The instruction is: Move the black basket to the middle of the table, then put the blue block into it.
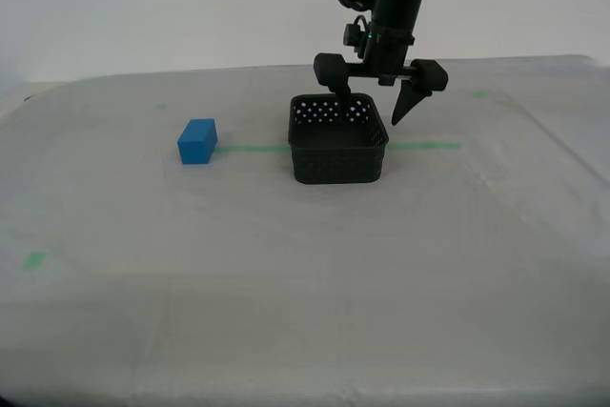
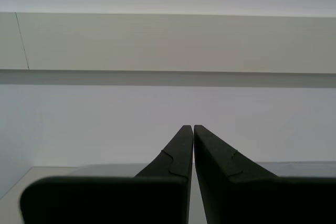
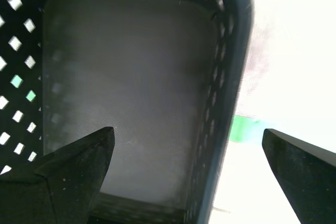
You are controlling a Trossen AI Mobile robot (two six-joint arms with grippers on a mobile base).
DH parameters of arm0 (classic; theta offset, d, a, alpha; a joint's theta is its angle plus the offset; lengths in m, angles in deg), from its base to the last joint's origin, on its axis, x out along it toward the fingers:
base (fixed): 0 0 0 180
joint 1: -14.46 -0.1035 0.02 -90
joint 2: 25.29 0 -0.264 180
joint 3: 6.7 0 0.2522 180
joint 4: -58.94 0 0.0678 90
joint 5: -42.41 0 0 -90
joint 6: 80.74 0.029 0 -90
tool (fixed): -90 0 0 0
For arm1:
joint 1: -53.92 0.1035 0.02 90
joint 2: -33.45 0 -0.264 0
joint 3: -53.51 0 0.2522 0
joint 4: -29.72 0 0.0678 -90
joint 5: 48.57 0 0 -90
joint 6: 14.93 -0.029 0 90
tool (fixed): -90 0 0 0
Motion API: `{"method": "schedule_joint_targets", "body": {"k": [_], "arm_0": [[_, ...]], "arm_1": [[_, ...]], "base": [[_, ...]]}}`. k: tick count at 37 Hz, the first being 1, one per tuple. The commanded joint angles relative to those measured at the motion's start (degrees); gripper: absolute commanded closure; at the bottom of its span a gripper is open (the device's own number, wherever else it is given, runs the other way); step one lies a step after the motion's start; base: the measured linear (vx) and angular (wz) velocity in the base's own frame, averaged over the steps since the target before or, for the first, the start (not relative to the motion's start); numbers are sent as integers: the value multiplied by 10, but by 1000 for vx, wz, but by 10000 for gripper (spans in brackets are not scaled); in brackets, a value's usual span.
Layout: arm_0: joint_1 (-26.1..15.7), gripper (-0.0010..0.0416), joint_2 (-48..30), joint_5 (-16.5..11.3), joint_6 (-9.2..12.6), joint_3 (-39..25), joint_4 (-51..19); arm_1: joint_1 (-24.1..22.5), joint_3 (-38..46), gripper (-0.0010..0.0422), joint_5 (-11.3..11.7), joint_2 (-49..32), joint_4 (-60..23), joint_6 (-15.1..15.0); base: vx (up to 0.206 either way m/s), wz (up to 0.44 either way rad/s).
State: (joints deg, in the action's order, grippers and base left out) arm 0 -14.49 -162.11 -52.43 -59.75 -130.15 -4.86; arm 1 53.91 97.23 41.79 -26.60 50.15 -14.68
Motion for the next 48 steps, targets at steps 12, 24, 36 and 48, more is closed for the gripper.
{"method": "schedule_joint_targets", "body": {"k": [12,24,36,48], "arm_0": [[-4,5,53,46,-7,-1,-58],[-4,5,113,76,-32,0,-106],[-2,5,206,118,-56,16,-128],[50,5,354,123,-61,184,-62]], "arm_1": [[0,0,412,0,0,2,-1],[0,0,412,0,0,2,-1],[0,0,412,0,0,2,-1],[0,0,412,0,0,2,-1]], "base": [[0,0],[0,0],[0,0],[0,0]]}}
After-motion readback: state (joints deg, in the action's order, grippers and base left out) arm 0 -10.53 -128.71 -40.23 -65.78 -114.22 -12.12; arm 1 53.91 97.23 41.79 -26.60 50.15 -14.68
